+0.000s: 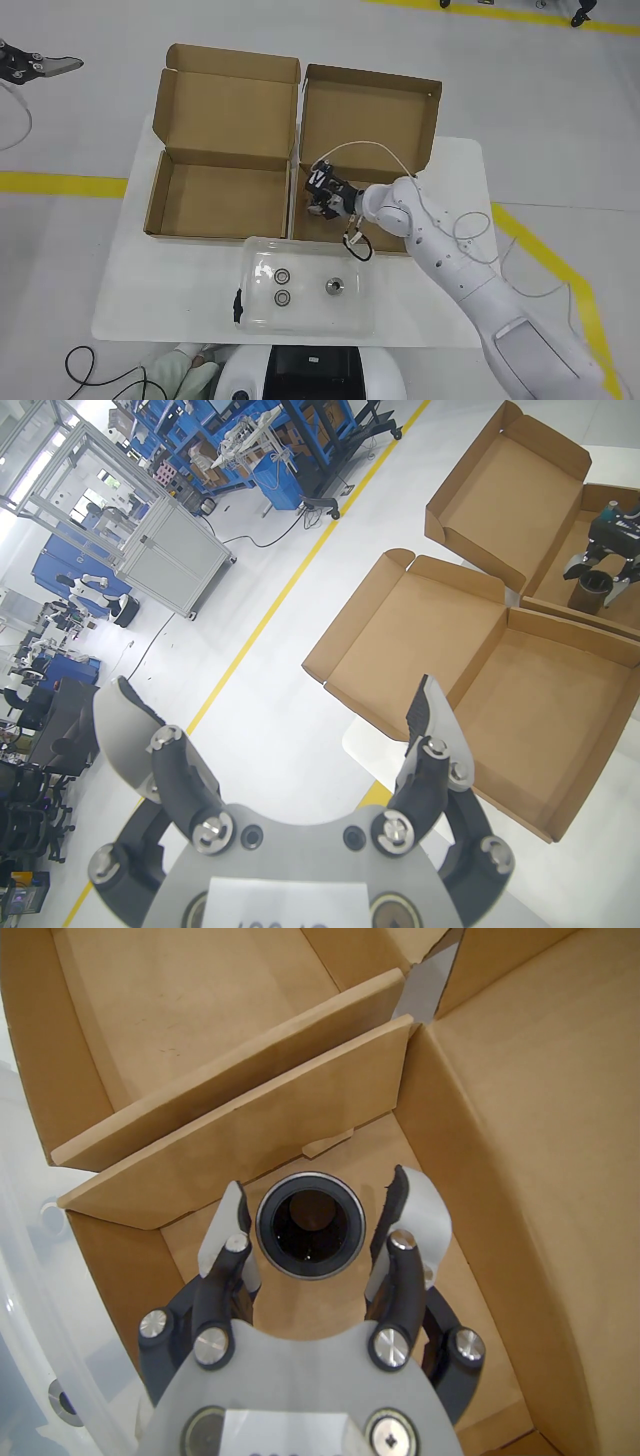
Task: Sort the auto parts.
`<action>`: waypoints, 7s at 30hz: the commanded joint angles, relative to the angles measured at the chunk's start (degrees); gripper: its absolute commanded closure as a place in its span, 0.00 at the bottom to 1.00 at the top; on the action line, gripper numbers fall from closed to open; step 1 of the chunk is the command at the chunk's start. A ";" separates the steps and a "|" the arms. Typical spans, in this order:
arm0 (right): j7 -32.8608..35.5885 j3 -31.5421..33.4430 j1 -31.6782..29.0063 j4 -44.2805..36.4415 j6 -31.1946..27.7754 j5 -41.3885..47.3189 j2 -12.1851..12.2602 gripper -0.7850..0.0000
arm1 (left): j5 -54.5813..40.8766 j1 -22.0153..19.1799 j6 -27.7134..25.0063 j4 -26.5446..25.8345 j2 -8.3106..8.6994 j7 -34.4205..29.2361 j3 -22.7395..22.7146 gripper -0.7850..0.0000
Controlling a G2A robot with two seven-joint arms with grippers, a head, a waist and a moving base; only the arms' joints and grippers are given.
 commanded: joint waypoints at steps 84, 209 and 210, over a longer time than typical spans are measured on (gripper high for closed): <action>29.16 10.08 -25.42 -51.66 -14.26 8.91 20.47 0.00 | 0.00 0.00 0.00 0.00 0.00 0.00 0.00 0.00; -60.24 25.52 -42.25 -58.65 -15.70 -4.72 21.32 1.00 | 0.00 0.00 0.00 0.00 0.00 0.00 0.00 0.00; -60.30 25.56 -42.35 -58.67 -15.73 -4.76 21.29 1.00 | 0.00 0.00 0.00 0.00 0.00 0.00 0.00 0.00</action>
